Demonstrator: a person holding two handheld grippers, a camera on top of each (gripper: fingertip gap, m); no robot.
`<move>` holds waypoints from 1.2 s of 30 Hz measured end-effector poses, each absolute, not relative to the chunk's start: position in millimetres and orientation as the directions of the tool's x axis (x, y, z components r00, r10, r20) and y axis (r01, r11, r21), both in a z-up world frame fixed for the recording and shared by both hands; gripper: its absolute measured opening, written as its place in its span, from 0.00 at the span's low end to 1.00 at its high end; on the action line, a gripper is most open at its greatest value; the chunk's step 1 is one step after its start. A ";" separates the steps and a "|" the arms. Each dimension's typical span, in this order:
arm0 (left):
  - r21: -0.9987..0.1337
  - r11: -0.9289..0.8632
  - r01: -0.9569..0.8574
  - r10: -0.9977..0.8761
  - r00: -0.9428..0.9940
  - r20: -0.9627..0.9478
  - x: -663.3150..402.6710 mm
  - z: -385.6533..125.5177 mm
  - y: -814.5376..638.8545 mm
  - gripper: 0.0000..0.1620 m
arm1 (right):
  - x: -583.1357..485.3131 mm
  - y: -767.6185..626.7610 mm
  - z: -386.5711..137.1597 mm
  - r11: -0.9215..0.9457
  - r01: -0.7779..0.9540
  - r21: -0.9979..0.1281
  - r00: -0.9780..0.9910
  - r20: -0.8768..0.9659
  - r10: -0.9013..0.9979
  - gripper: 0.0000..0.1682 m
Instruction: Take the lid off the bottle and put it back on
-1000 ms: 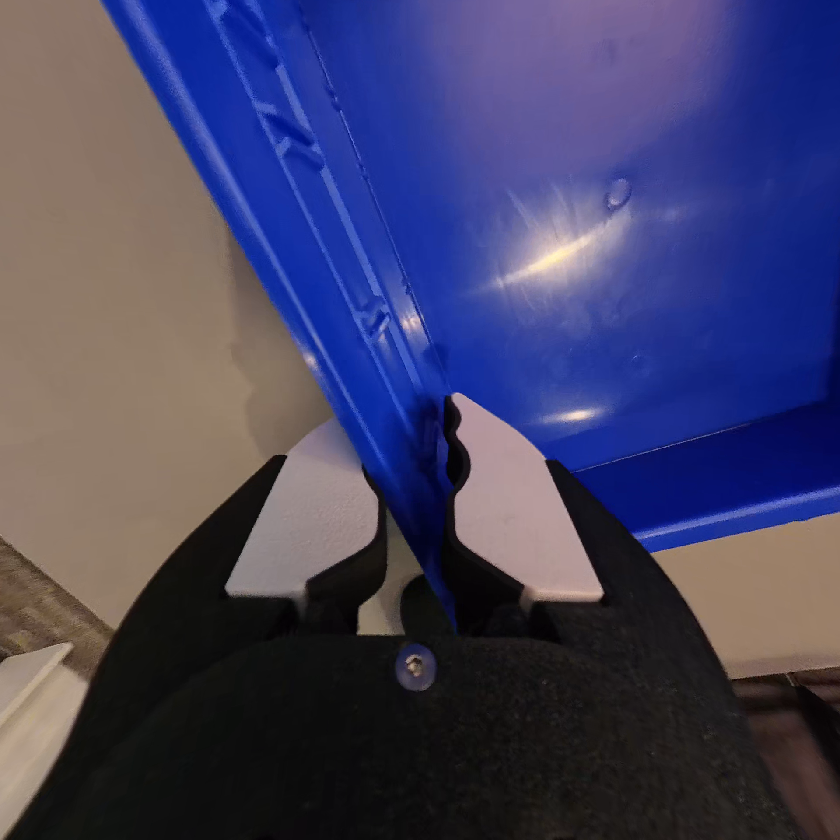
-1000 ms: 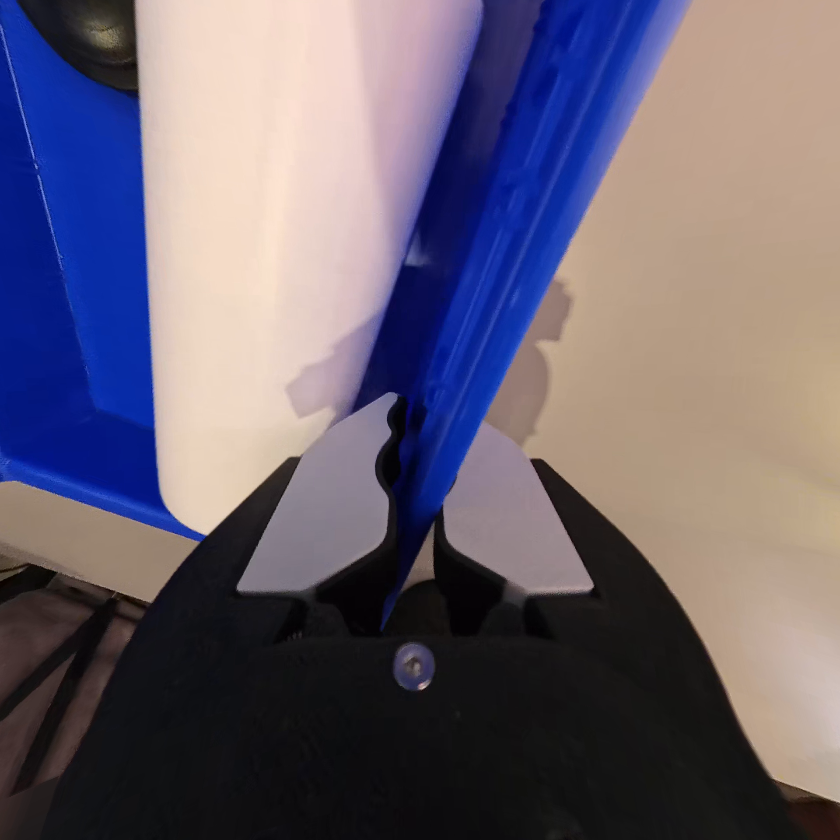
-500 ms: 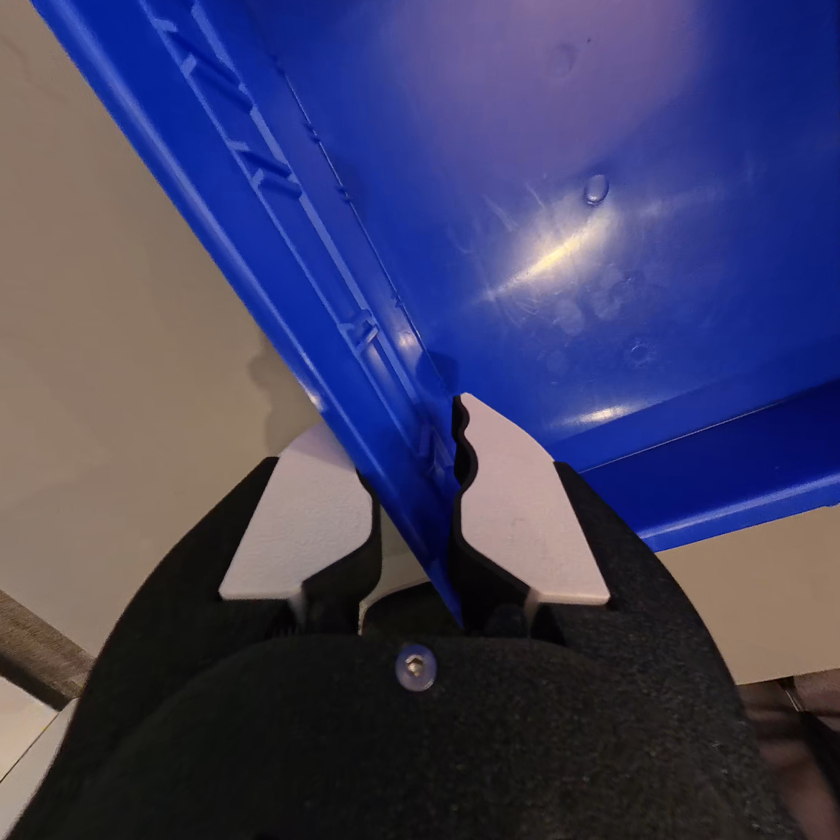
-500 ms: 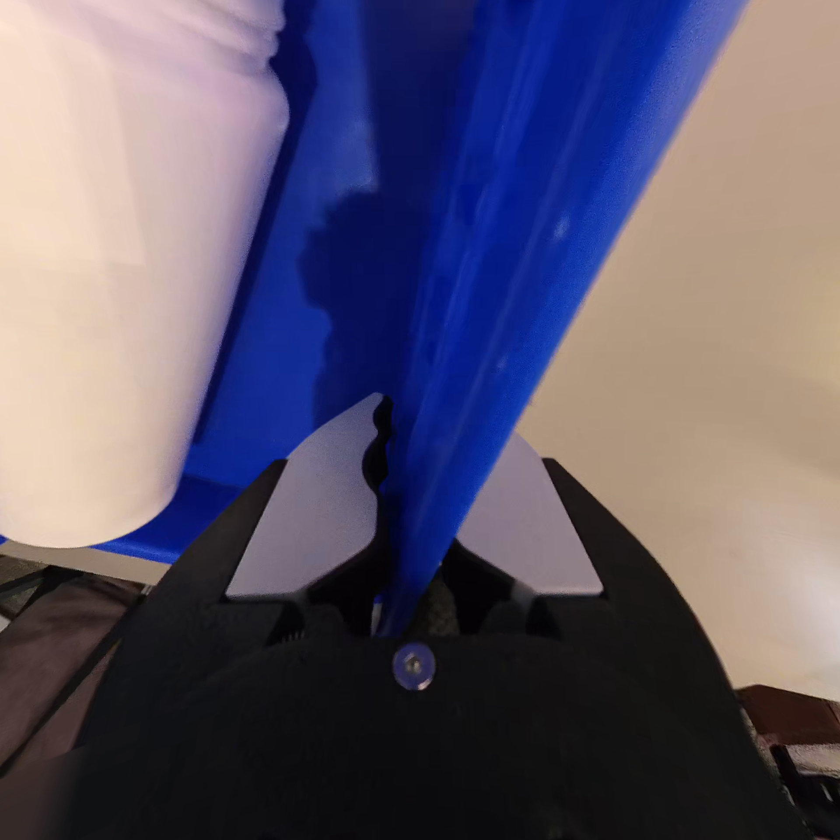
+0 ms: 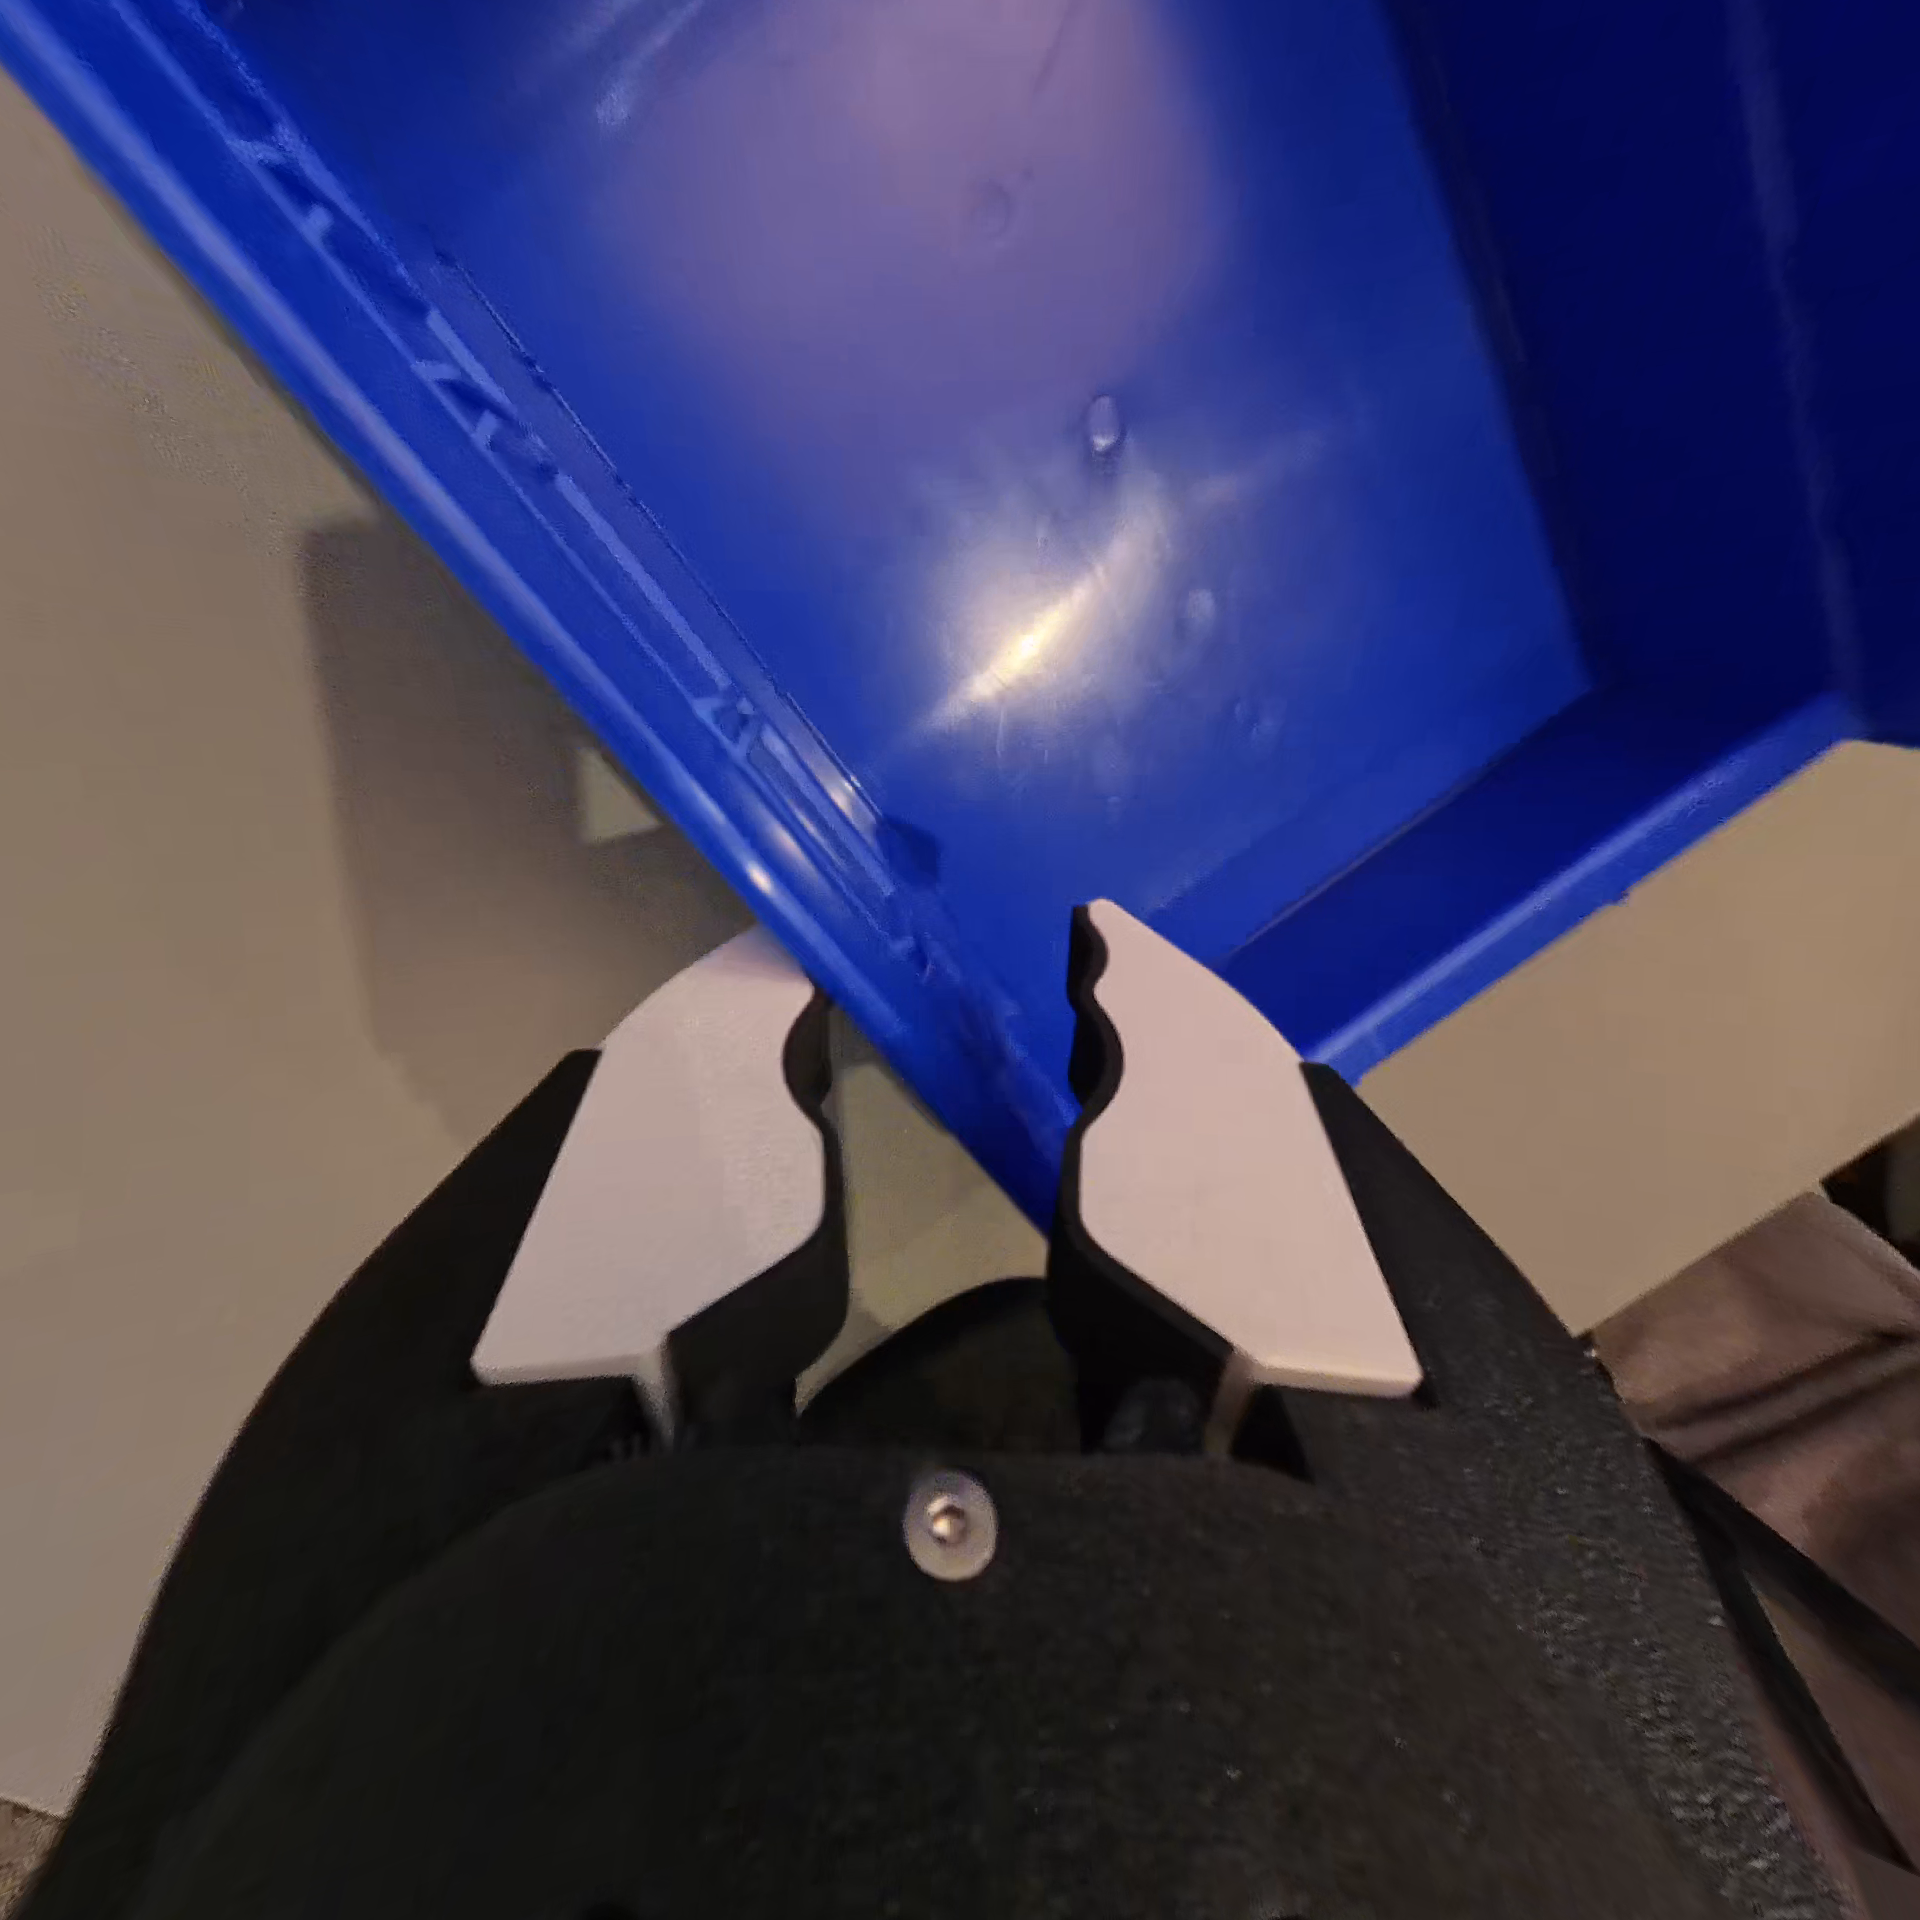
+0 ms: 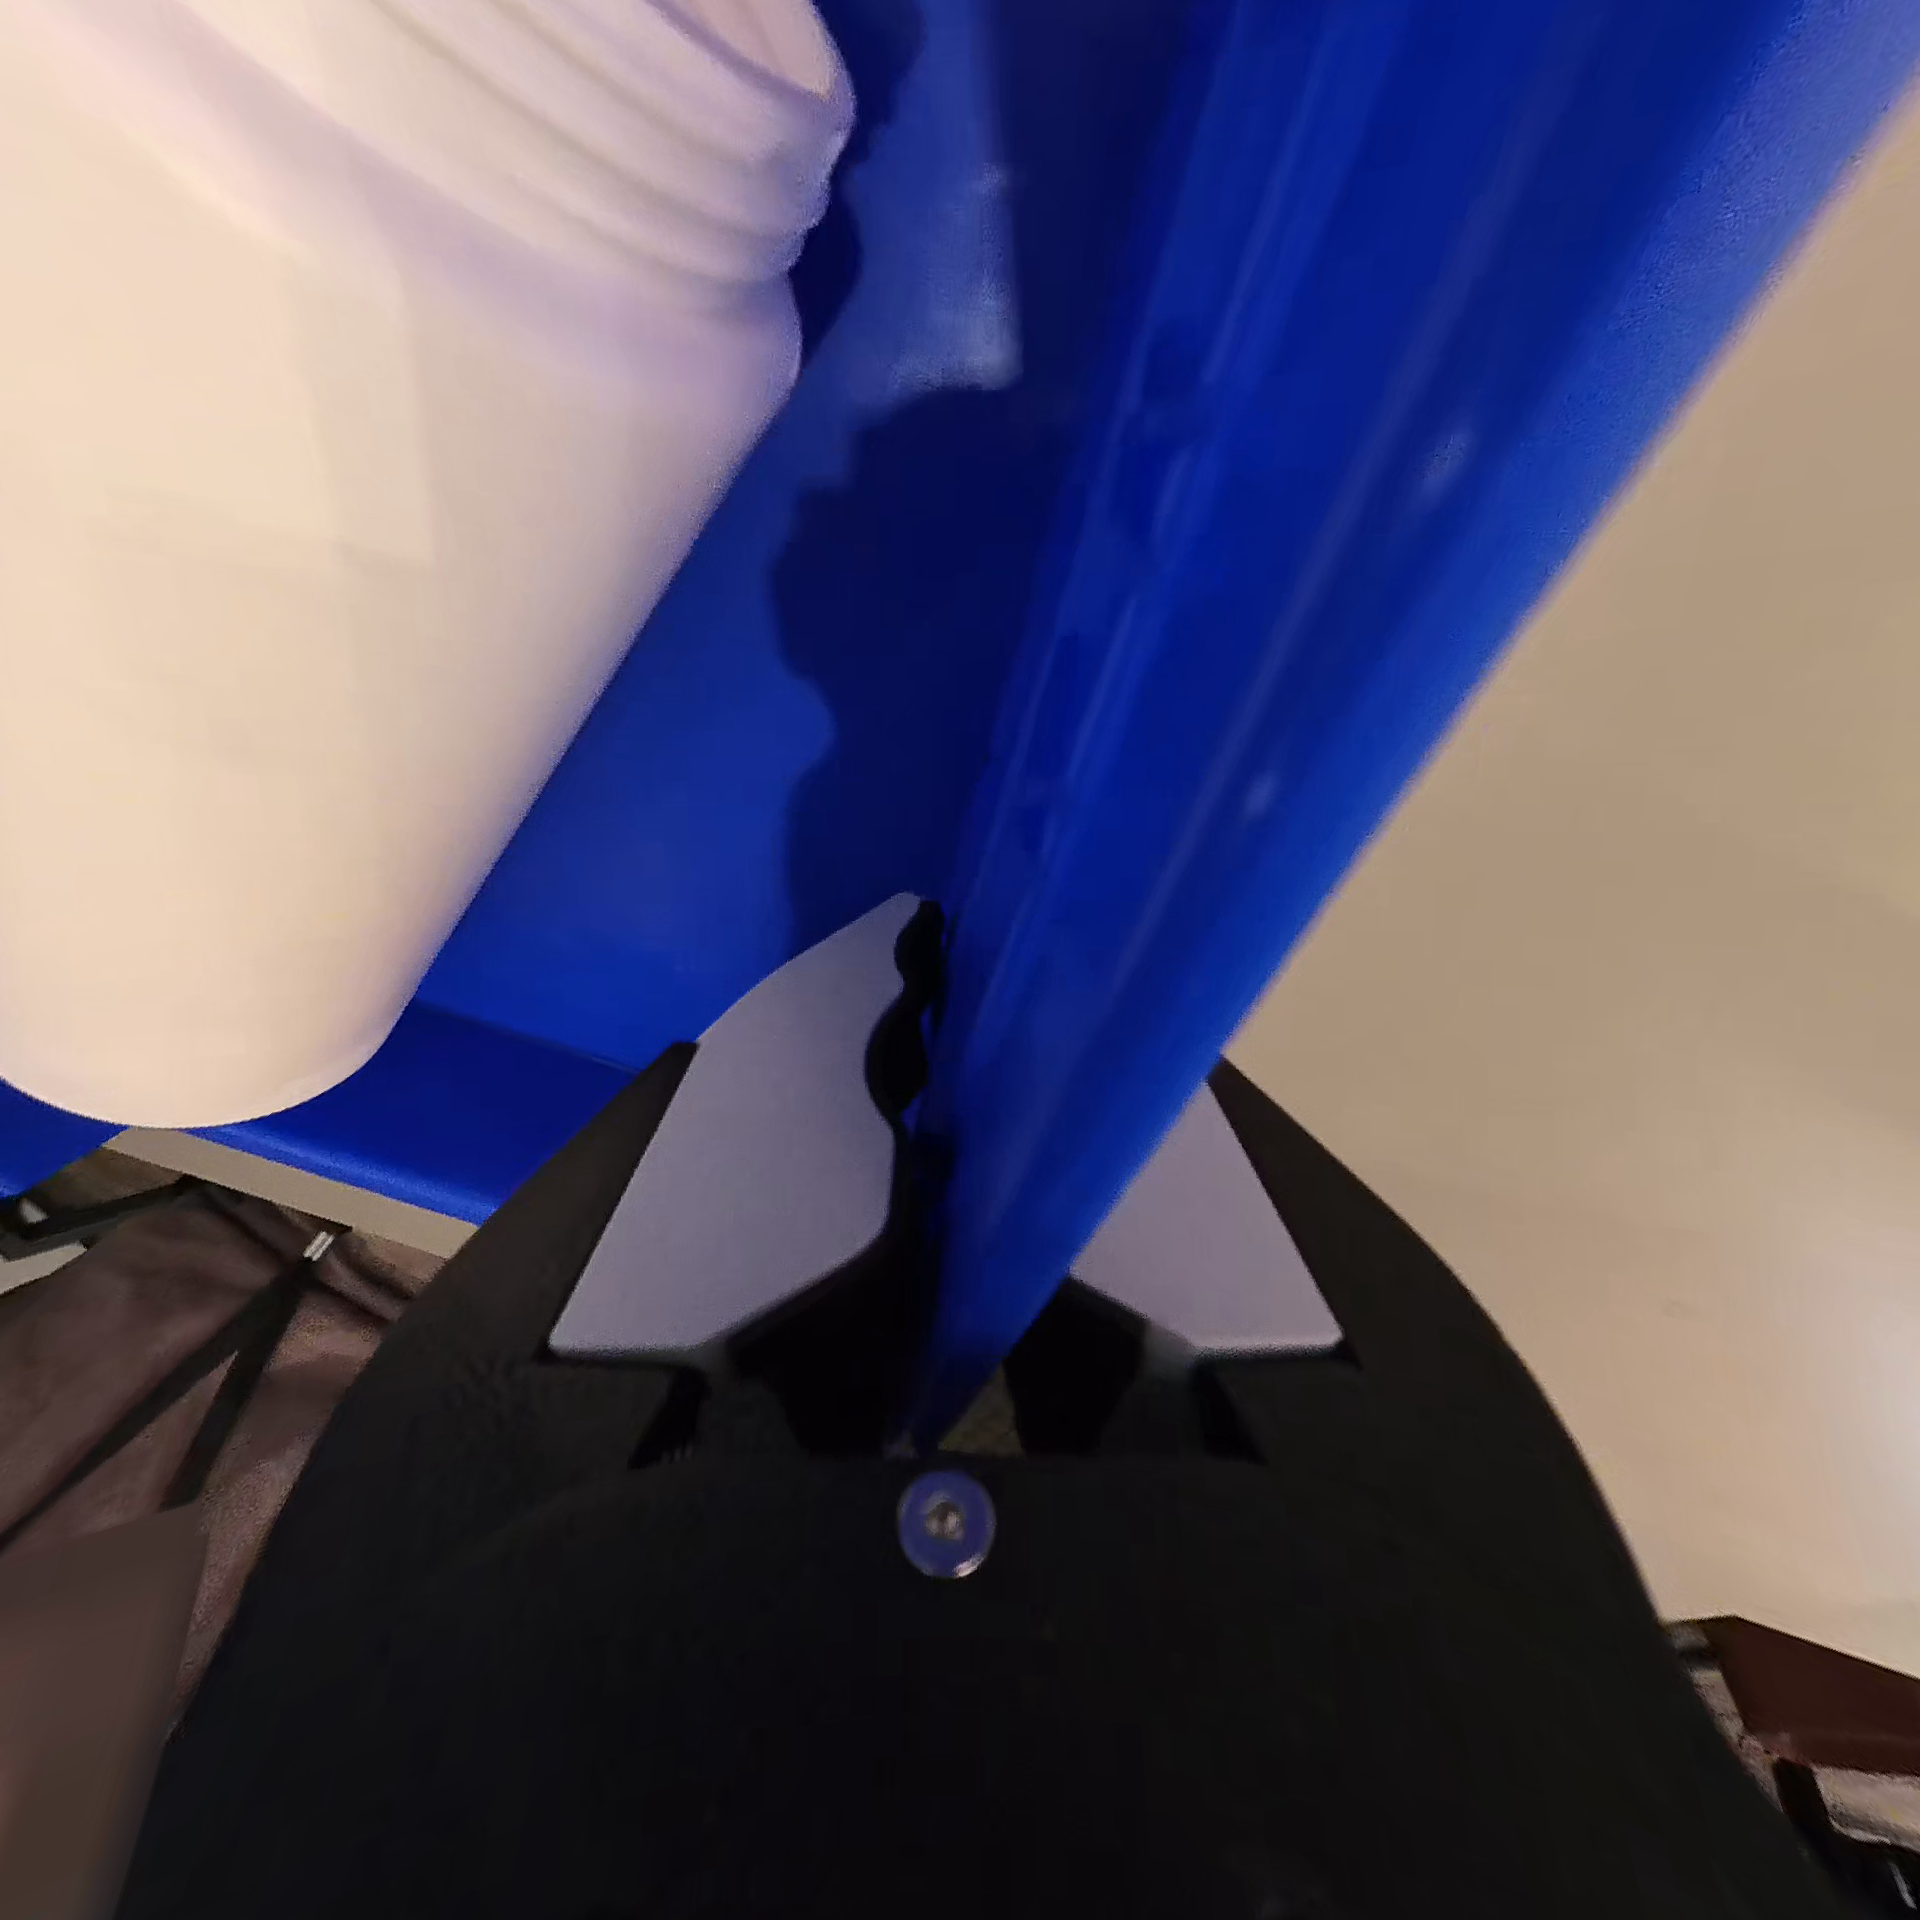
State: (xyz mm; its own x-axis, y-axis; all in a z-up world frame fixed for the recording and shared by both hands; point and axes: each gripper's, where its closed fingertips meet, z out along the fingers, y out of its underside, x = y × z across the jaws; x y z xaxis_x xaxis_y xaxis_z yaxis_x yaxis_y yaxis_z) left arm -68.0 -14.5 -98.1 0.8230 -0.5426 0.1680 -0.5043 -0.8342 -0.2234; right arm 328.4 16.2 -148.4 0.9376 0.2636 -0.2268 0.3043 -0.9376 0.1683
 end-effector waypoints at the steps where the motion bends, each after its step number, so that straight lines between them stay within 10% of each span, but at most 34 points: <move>1: -0.250 -0.821 -0.513 -0.559 0.810 0.177 -69.7 -89.5 -16.1 0.23 | 331.1 14.0 -148.4 -0.937 0.305 0.172 0.937 -0.229 0.263 0.04; 20: -0.843 -0.538 -0.005 -0.392 0.887 0.245 -181.8 94.3 -28.0 0.35 | 346.2 5.4 -53.1 -0.955 0.244 0.167 0.965 -0.139 0.222 0.03; 36: -0.941 -0.309 0.138 -0.390 0.884 0.258 -188.1 148.4 -43.9 0.42 | 101.5 54.4 20.0 -0.806 0.577 0.130 0.816 -0.121 0.565 0.03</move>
